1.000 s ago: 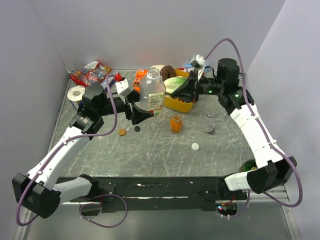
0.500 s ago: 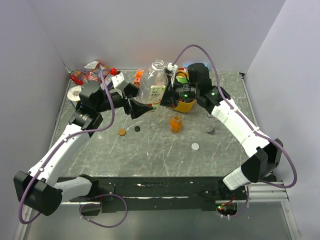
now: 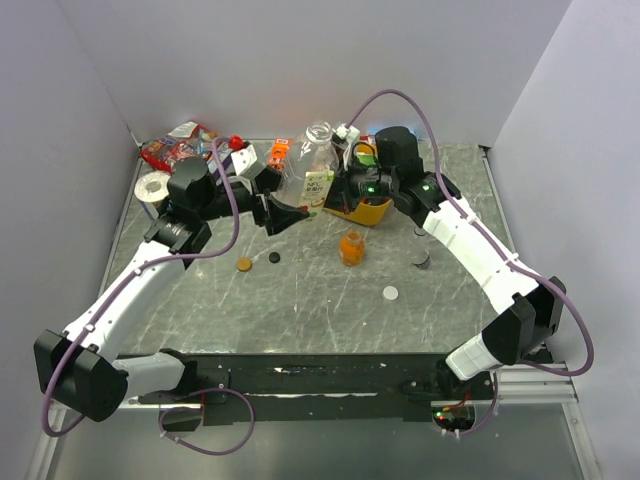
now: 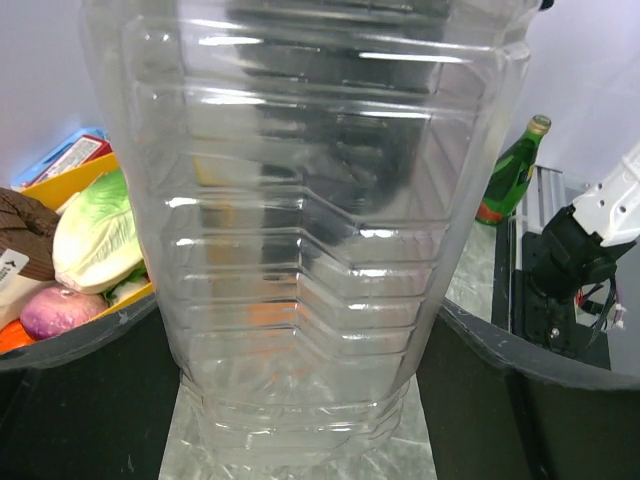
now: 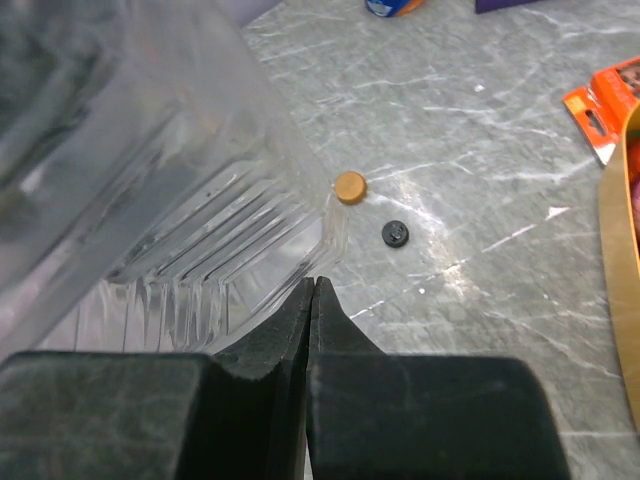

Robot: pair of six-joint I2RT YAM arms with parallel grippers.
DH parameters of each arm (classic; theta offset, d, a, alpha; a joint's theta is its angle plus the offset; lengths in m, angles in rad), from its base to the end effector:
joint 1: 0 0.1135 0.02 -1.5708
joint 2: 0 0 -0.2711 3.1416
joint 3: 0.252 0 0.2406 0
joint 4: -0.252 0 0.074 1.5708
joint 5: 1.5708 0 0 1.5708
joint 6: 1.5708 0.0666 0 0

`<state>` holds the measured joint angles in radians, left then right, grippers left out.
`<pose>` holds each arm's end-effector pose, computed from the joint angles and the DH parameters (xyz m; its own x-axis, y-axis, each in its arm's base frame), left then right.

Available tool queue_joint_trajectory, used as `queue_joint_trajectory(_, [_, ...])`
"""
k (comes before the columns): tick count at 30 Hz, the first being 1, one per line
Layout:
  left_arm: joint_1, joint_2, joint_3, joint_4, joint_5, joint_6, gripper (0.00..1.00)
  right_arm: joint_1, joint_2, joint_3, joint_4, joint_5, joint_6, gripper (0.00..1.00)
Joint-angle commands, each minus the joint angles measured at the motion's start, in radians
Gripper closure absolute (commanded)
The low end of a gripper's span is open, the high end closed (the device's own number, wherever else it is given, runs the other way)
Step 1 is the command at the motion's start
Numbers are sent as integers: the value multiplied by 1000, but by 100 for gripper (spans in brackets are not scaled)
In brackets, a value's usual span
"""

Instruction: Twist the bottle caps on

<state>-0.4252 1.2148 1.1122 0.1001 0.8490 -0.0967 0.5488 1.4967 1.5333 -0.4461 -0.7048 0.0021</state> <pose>0.2358 -0.1616 0.4031 -0.0946 -0.0272 -0.9951 0.9517 0.2910 -0.0984 0.2718 0.2168 0.4027 -0.3416 -0.2070 -0.9168 -0.9037 0.3403 0.2599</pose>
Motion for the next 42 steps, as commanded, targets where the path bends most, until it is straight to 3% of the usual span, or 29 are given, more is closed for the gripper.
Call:
queue_joint_trajectory(1, [-80, 52, -5, -53, 36, 66, 53, 128, -29, 64, 92, -145, -65, 100])
queue_joint_trajectory(4, [-57, -26, -69, -40, 10, 64, 62, 53, -87, 30, 20, -79, -88, 99])
queue_joint_trajectory(6, [-50, -110, -136, -45, -48, 86, 71, -50, -134, -4, -44, -90, -100, 67])
queue_joint_trajectory(8, [-50, -191, -213, -39, -111, 86, 86, -146, -160, -25, -100, -139, -157, 42])
queue_joint_trajectory(11, [-49, -264, -293, -49, -140, 182, 99, -196, -225, -82, -253, -238, -412, 27])
queue_joint_trajectory(12, [-49, -276, -308, -57, -154, 216, 99, -194, -254, -96, -313, -254, -516, 25])
queue_joint_trajectory(13, [-49, -290, -322, -63, -156, 235, 99, -193, -265, -125, -457, -286, -738, 25])
queue_joint_trajectory(15, [-47, -307, -360, -65, -162, 252, 99, -185, -276, -160, -584, -265, -1020, 25])
queue_joint_trajectory(19, [-49, -360, -440, -34, -200, 220, 99, -182, -234, -286, -840, -168, -1355, 29])
queue_joint_trajectory(21, [-47, -376, -457, -33, -237, 184, 99, -176, -191, -324, -864, -89, -1466, 30])
queue_joint_trajectory(28, [-47, -425, -450, -131, -268, 192, 99, -164, -153, -501, -728, 94, -1597, 27])
queue_joint_trajectory(42, [-18, -437, -437, -180, -252, 204, 99, -159, -40, -616, -473, 278, -1654, 28])
